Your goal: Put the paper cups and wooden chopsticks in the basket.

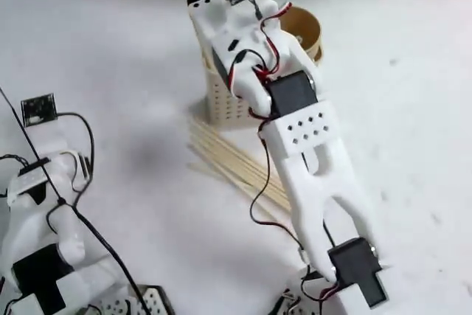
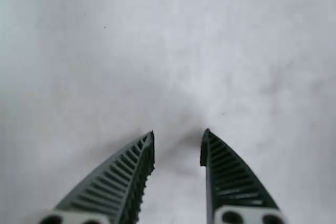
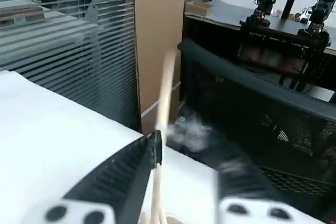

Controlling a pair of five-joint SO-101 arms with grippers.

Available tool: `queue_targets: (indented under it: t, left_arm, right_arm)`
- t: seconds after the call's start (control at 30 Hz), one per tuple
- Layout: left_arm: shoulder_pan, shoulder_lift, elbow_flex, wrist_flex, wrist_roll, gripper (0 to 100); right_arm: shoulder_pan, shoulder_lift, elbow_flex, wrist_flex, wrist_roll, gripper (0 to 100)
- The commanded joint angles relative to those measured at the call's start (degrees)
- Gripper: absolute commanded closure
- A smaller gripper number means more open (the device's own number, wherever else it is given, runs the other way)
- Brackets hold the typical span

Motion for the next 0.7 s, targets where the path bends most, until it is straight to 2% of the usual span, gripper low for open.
queue_targets:
  t: [0.0,0.17,0.23,0.4,0.5,0.57,0.67]
  left_arm:
    - [-0.7,-0.4,-0.1,-0.6,0.4,84]
    - [-0.7,-0.4,-0.1,-0.6,0.4,84]
    - [-0.7,-0.4,-0.1,-0.6,0.4,84]
    - [-0.7,-0.4,-0.1,-0.6,0.4,84]
    - [-0.7,-0.4,-0.1,-0.6,0.4,84]
    - [-0.7,-0.4,-0.1,-0.6,0.4,84]
    - [-0.7,-0.4,-0.1,-0.6,0.4,84]
  right_arm:
    - [0.6,-0.5,-3.4,0.7,-0.5,75.5]
    - [0.6,-0.6,-3.1,2.0,-0.1,78.8]
    - [0.6,-1.9,-3.1,8.3,-0.1,81.1]
    - [-0.2,-7.9,-3.1,34.8,-0.2,90.2]
    - [-0.1,-9.8,-2.9,46.5,-0.1,91.0]
    - [-0.3,-10.2,-1.6,50.3,-0.1,91.5]
    - [-0.6,-10.4,4.4,49.8,-0.1,91.5]
